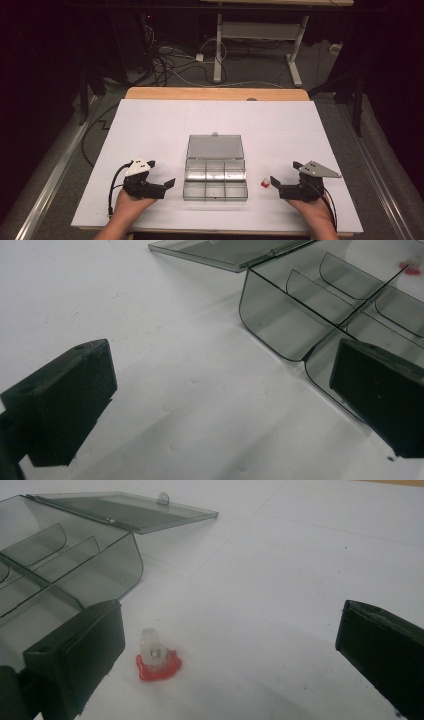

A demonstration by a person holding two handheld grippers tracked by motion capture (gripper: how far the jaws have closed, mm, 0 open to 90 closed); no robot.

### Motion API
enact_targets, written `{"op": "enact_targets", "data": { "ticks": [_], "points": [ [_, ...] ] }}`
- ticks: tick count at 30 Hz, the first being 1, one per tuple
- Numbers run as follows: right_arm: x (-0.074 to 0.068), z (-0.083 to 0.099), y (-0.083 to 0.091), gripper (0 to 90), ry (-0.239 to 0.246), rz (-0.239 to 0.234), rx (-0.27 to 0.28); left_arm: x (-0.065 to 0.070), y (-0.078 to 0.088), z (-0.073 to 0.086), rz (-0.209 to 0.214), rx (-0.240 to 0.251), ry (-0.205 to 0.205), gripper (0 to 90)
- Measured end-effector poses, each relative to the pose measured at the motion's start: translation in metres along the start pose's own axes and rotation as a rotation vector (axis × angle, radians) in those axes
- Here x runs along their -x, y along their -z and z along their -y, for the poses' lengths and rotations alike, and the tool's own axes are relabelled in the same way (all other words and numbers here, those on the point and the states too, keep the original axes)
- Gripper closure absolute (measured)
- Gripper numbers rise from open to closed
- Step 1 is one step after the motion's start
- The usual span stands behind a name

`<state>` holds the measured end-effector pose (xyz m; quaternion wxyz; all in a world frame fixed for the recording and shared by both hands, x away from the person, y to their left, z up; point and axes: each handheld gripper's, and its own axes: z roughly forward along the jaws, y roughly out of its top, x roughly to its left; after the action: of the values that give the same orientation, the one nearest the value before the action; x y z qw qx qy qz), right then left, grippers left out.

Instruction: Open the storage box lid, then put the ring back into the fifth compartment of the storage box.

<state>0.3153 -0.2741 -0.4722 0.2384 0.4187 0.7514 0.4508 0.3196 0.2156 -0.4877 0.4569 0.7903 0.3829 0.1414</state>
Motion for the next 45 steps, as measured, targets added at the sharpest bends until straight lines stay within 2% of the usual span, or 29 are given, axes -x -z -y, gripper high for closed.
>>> {"op": "enact_targets", "data": {
  "ticks": [4,7,13,19,25,34,45],
  "points": [
    [-0.002,-0.001,0.000,0.6,0.005,0.001,-0.006,-0.001,0.001,0.000,-0.007,0.017,-0.002,0.0],
    [-0.003,-0.001,0.001,0.6,0.004,-0.006,-0.013,-0.004,0.001,0.000,0.005,0.010,0.000,0.0],
    [-0.008,0.002,0.002,1.0,0.012,-0.025,-0.027,-0.002,-0.001,0.000,0.009,-0.002,-0.028,0.0],
    [-0.016,0.003,-0.001,8.0,0.022,-0.054,-0.042,-0.004,-0.003,0.001,0.032,-0.008,-0.017,0.0],
    [-0.023,0.003,-0.004,20.4,0.044,-0.078,-0.051,-0.001,-0.004,0.001,0.030,-0.006,-0.040,0.0],
    [-0.029,0.002,-0.008,46.3,0.077,-0.093,-0.053,-0.002,-0.004,0.001,0.028,-0.005,-0.030,0.0],
    [-0.026,0.002,-0.011,63.1,0.069,-0.064,-0.070,-0.002,-0.004,0.001,0.046,-0.001,-0.033,0.0]
  ]
}}
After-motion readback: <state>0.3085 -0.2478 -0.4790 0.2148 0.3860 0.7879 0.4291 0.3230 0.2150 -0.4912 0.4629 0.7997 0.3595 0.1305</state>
